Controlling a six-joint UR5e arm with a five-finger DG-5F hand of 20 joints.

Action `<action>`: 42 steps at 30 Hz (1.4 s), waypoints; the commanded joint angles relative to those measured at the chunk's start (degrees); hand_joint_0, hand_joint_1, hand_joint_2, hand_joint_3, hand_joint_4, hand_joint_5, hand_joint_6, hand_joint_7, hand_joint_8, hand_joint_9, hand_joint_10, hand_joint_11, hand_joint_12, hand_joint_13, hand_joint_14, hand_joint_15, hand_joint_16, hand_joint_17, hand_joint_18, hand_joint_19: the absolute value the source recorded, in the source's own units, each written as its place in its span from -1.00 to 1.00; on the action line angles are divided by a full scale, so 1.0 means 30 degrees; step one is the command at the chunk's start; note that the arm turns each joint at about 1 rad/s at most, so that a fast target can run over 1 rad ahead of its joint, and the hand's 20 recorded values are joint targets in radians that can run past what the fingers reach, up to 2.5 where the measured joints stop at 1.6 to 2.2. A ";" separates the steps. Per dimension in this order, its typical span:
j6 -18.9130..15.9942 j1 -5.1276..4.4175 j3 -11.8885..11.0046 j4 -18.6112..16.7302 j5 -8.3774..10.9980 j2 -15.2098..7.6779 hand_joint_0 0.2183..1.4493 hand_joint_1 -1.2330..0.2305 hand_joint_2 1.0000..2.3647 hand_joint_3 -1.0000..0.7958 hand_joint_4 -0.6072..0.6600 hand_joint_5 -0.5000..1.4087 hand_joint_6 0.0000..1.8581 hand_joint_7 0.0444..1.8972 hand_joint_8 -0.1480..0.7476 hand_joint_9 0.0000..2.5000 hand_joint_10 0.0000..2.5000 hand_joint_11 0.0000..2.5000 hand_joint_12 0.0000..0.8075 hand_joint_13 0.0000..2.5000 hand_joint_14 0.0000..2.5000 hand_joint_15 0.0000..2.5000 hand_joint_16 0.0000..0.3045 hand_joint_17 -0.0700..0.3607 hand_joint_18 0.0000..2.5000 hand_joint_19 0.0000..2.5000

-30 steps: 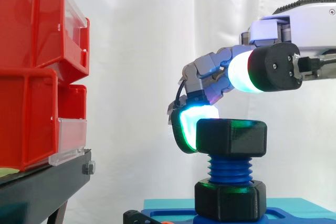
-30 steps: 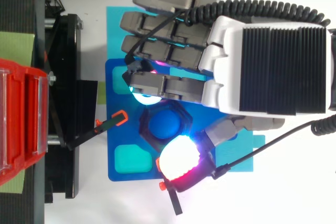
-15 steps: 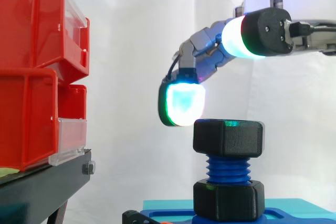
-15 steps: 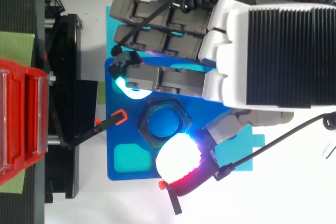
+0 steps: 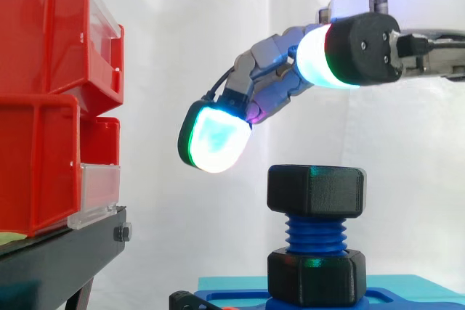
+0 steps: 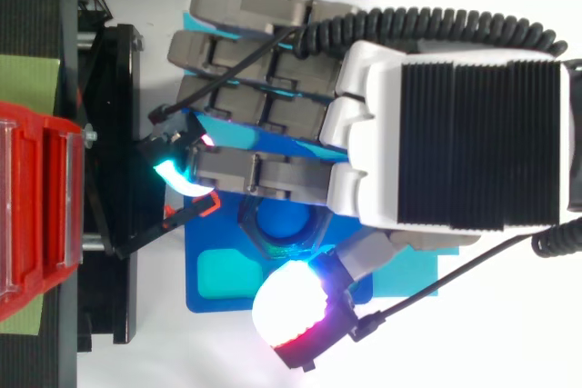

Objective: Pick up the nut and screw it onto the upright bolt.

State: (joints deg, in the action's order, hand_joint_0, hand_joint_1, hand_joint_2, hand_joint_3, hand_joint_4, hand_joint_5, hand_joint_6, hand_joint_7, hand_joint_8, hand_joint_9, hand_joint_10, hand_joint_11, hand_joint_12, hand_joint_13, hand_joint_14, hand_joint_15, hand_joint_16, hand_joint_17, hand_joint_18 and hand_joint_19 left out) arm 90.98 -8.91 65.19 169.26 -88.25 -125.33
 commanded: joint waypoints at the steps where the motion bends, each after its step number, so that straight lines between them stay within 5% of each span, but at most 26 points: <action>1: -0.0122 -0.0105 0.0008 0.0035 0.0090 -0.0148 -0.53 0.62 -1.00 -0.44 0.32 -0.60 -0.46 -0.24 -0.14 -0.59 -1.00 -1.00 -0.32 -0.75 -1.00 -1.00 -0.81 -0.37 -1.00 -1.00; 16: -0.0210 -0.0134 0.0008 0.0797 -0.0027 -0.0148 -0.51 0.60 -1.00 -0.44 0.40 -0.55 -0.46 0.16 -0.08 -0.55 -1.00 -1.00 -0.34 -0.74 -1.00 -1.00 -0.82 -0.39 -1.00 -1.00; 27: -0.0181 0.0159 0.0008 0.0914 -0.0086 -0.0119 -0.50 0.56 -1.00 -0.44 0.34 -0.51 -0.46 0.40 -0.07 -0.50 -1.00 -1.00 -0.38 -0.70 -1.00 -1.00 -0.84 -0.42 -0.98 -1.00; 42: -0.0093 0.0833 0.0008 0.1002 -0.0789 -0.0119 -0.48 0.50 -1.00 -0.44 0.23 -0.43 -0.45 0.44 -0.08 -0.32 -1.00 -1.00 -0.49 -0.58 -1.00 -1.00 -0.89 -0.50 -0.85 -1.00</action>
State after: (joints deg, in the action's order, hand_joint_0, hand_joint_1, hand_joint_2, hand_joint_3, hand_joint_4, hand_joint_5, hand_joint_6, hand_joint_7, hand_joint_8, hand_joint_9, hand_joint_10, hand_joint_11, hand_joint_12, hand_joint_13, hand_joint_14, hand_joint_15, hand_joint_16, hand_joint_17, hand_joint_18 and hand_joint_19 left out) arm 90.58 -6.87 65.22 172.27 -89.93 -125.69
